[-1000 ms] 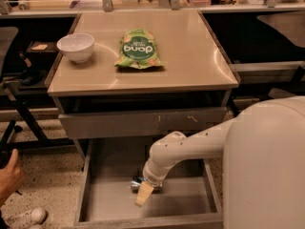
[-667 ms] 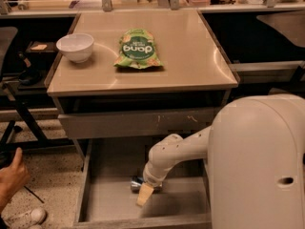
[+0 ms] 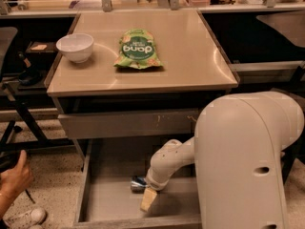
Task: Pick redbull can from middle drawer and place on counter
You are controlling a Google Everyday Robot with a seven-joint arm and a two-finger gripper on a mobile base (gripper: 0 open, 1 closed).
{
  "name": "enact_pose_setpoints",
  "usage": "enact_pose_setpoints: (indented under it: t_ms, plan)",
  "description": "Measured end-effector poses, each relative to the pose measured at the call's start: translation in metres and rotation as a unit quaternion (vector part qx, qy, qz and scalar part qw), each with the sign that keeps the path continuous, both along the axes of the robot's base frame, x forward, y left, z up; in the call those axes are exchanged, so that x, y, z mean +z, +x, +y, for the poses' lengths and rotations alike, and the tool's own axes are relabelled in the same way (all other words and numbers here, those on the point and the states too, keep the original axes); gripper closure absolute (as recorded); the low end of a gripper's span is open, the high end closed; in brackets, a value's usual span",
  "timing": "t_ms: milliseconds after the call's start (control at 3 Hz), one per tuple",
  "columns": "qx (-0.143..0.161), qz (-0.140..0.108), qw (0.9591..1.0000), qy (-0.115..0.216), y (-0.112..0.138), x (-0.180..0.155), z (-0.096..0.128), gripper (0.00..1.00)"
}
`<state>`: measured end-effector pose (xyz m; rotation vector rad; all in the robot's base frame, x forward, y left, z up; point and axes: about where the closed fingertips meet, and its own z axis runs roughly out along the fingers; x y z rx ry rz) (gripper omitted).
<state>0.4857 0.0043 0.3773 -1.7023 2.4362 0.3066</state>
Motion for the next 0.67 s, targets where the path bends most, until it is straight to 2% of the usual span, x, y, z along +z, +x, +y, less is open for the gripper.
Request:
enact_pose_setpoints:
  t_ms: [333,667]
  plan:
    - [0.002,0.004,1.0000,-0.005,-0.0039,-0.0135,-0.0027,0.00]
    - [0.002,0.005,1.0000,-0.005,-0.0041,-0.0141,-0.0028,0.18]
